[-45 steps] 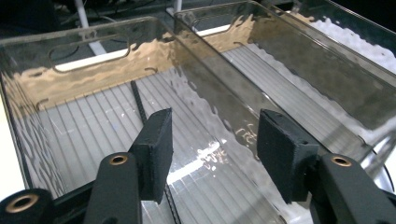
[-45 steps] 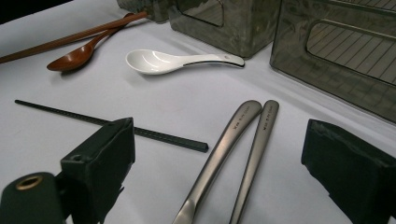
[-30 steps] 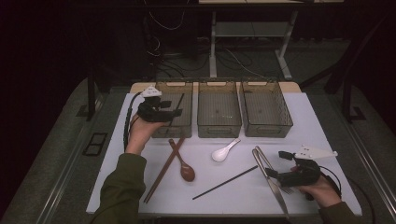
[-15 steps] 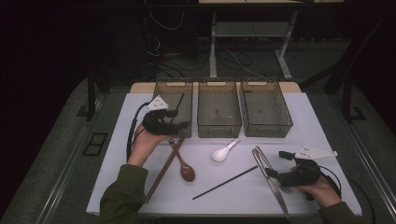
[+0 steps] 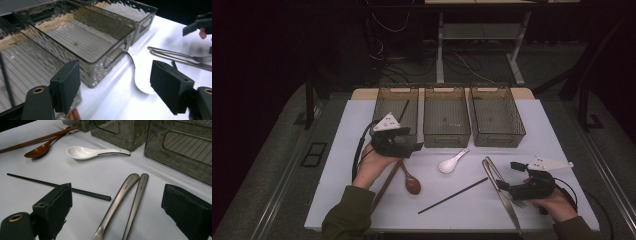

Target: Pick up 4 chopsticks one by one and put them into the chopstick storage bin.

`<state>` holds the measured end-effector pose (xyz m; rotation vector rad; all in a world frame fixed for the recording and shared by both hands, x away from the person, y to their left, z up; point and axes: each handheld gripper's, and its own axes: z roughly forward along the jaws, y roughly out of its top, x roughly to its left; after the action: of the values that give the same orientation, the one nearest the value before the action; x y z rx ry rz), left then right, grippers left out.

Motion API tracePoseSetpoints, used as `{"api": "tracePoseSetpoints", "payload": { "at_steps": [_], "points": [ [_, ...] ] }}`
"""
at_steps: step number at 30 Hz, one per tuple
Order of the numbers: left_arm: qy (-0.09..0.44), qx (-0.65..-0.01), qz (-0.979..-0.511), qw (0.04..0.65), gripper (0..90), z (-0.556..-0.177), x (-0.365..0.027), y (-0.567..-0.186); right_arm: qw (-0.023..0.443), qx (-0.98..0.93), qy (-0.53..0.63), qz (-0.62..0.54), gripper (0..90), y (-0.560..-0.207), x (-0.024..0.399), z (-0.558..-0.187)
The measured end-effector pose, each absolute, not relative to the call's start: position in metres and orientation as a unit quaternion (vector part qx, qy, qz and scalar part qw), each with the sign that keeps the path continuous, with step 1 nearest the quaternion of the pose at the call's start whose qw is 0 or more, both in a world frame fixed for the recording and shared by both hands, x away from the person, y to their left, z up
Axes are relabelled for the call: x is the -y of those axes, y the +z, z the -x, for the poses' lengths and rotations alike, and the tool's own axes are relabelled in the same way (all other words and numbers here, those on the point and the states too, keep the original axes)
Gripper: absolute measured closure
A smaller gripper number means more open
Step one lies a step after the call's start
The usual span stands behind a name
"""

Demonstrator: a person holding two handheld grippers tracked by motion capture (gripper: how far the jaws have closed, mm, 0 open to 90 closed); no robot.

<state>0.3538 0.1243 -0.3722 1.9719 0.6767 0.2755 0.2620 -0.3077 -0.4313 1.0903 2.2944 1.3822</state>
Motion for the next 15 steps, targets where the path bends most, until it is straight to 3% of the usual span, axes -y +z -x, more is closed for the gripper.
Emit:
{"api": "tracePoseSetpoints", "payload": {
  "at_steps": [15],
  "points": [
    [0.104, -0.269, -0.819, 0.496, 18.1, -0.322, -0.113, -0.386, 0.125, -0.786, 0.476, -0.373, 9.8, -0.431, 0.308, -0.261]
  ]
}}
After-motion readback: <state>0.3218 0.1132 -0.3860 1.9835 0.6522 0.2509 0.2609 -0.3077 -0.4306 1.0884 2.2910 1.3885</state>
